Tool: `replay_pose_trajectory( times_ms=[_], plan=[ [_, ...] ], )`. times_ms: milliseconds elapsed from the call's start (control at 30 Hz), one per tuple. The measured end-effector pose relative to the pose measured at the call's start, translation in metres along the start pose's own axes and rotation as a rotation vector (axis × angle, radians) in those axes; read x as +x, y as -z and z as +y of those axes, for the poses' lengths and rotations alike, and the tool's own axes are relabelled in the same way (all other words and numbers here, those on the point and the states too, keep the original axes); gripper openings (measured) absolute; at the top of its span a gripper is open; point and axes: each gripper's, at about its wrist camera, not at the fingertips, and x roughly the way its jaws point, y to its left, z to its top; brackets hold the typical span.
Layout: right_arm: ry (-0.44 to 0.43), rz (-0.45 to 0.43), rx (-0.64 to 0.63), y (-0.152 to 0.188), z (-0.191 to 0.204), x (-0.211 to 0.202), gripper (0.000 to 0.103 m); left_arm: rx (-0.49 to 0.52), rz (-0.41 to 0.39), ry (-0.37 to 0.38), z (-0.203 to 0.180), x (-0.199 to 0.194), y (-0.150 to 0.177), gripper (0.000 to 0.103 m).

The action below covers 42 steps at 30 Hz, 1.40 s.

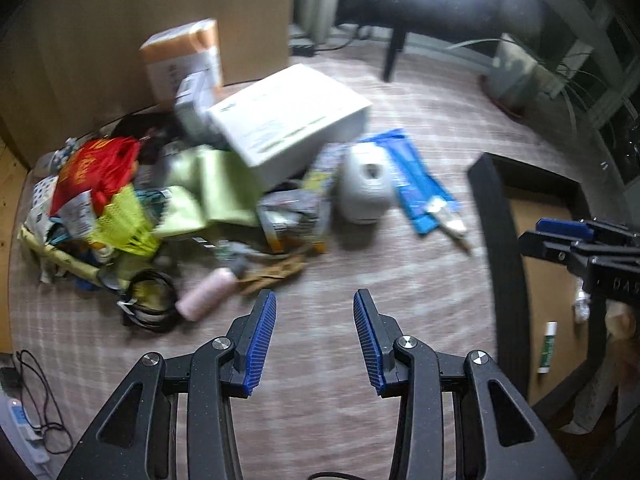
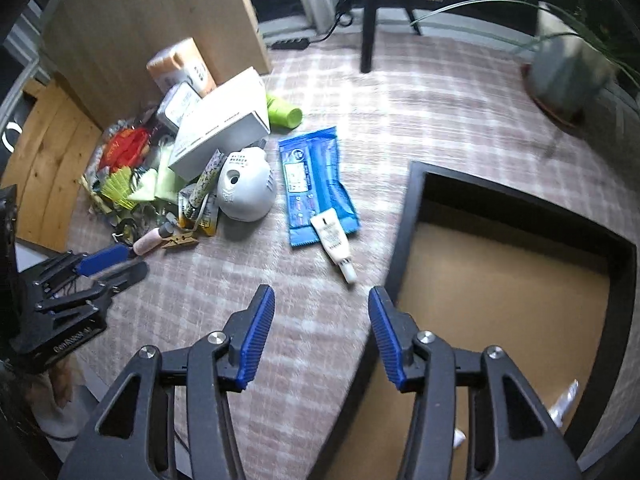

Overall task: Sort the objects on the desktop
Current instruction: 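Grasp the pink bottle with the left gripper while the right gripper grasps the white tube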

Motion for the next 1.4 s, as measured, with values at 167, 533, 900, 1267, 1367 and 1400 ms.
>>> replay_pose_trajectory(
  times_ms=[167,533,900,1267,1367,1400],
  plan=[
    [0.021,0.056,-0.007,-0.017,0.005,0.030,0.048,-0.008,0.047,-0.006,0.039,0.017,-0.006,0.038],
    [0.040,0.123,-0.017,-0.040,0.001,0.065,0.048,0.086,0.135,0.018,0.059,0.051,-0.015,0.031],
    [0.035,0.171,0.008,-0.048,-0.010,0.086,0.048,0.174,0.198,0.010,0.057,0.074,-0.013,0.030],
    [0.079,0.204,-0.057,-0.046,-0.003,0.093,0.031,0.150,0.168,0.035,0.047,0.072,-0.008,0.019],
    [0.081,0.203,-0.051,-0.045,-0.006,0.091,0.023,0.135,0.158,0.030,0.043,0.070,-0.006,0.019],
    [0.084,0.199,-0.051,-0.045,-0.007,0.090,0.022,0.134,0.155,0.026,0.042,0.070,-0.005,0.019]
  ],
)
